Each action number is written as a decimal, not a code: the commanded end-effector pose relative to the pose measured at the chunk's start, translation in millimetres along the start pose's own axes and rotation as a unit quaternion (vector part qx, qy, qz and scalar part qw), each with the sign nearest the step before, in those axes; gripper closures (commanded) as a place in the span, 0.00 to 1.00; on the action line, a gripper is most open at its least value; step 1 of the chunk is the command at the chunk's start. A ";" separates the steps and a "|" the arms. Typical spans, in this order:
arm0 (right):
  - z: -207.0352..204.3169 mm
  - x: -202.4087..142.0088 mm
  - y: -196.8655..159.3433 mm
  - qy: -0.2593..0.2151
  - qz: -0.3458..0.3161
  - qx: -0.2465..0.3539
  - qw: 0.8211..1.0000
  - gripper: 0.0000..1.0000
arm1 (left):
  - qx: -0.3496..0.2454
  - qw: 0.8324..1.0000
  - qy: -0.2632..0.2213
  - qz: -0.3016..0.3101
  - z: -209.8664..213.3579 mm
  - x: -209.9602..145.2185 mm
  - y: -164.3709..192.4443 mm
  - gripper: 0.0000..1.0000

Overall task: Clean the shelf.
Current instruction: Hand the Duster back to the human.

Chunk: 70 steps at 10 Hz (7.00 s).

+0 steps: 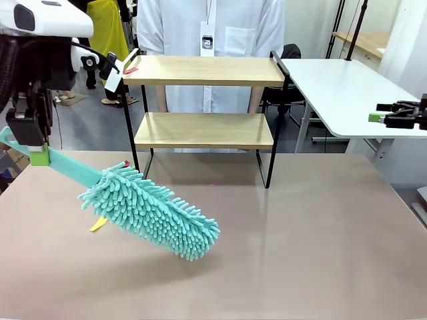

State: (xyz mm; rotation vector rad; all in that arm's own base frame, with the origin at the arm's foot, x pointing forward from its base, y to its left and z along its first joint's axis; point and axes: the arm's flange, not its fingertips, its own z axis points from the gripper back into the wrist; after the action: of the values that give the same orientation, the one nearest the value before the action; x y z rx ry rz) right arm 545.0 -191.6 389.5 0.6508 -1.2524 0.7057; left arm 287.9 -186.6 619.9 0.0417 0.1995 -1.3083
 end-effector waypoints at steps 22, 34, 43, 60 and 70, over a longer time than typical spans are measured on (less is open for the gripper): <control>-41.9 56.5 111.0 -0.028 -0.029 0.194 0.980 0.00 | -0.030 0.984 -0.177 0.020 -28.6 3.3 -8.7 0.87; -63.1 55.4 184.3 -0.081 -0.036 0.240 0.967 0.00 | -0.041 0.920 -0.389 -0.034 -85.4 21.5 20.2 0.87; -73.1 44.4 234.0 -0.060 0.009 0.314 0.947 0.00 | -0.035 0.914 -0.401 -0.054 -113.2 36.2 44.4 0.87; -124.7 -4.3 294.8 0.005 -0.068 0.347 0.935 0.00 | -0.035 0.914 -0.401 -0.054 -113.2 36.2 44.4 0.87; -122.3 -4.6 295.7 0.023 -0.043 0.359 0.932 1.00 | -0.035 0.914 -0.401 -0.054 -113.2 36.2 44.4 0.87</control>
State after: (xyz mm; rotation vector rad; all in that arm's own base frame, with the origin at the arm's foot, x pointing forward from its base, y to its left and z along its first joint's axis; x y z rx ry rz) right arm 386.4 82.9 373.1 1.2814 -0.8990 1.1033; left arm 327.5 -190.7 496.9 -0.5549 -0.4486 -1.3201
